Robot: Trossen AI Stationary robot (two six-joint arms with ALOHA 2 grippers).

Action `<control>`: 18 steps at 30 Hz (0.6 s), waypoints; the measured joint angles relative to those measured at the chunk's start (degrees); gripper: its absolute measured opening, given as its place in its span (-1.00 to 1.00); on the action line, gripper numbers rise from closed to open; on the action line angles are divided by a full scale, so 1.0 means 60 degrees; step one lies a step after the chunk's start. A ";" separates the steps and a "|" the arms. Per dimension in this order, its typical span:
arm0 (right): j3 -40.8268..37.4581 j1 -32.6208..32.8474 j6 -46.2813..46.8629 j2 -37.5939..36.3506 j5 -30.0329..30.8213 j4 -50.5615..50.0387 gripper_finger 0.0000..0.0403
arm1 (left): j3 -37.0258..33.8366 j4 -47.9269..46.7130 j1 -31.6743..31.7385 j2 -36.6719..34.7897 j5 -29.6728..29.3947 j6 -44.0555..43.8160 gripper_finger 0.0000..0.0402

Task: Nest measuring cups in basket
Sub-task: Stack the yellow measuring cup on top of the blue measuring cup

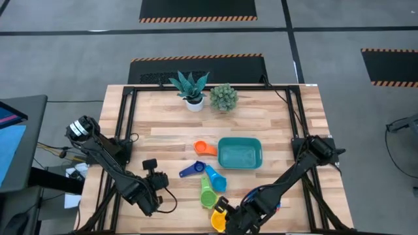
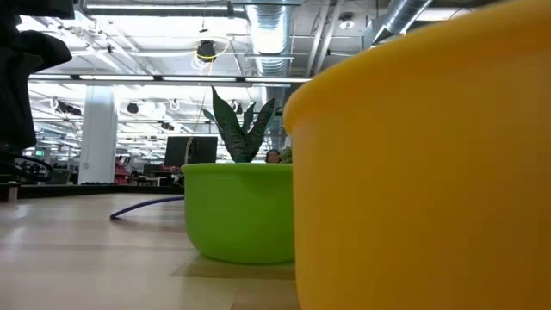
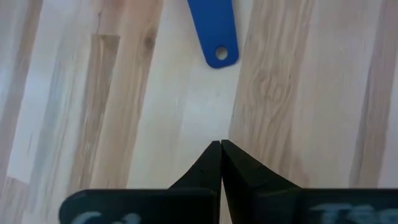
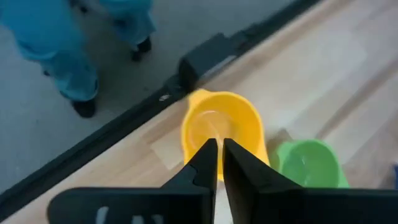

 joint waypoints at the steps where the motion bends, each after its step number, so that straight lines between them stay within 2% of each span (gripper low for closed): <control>1: 0.0006 0.0004 -0.0222 0.0073 -0.0009 0.0037 -0.71 | 0.0000 0.0018 0.0000 0.0000 -0.0071 0.0000 -1.00; 12: -0.0004 -0.0037 -0.0589 0.0759 0.0122 0.0573 -0.15 | 0.0000 0.0423 0.0015 0.0000 -0.0178 -0.0015 -1.00; 18: -0.0007 0.0033 0.0023 0.0737 0.0077 0.0752 0.07 | 0.0000 0.0549 0.0015 0.0004 -0.0212 -0.0018 -1.00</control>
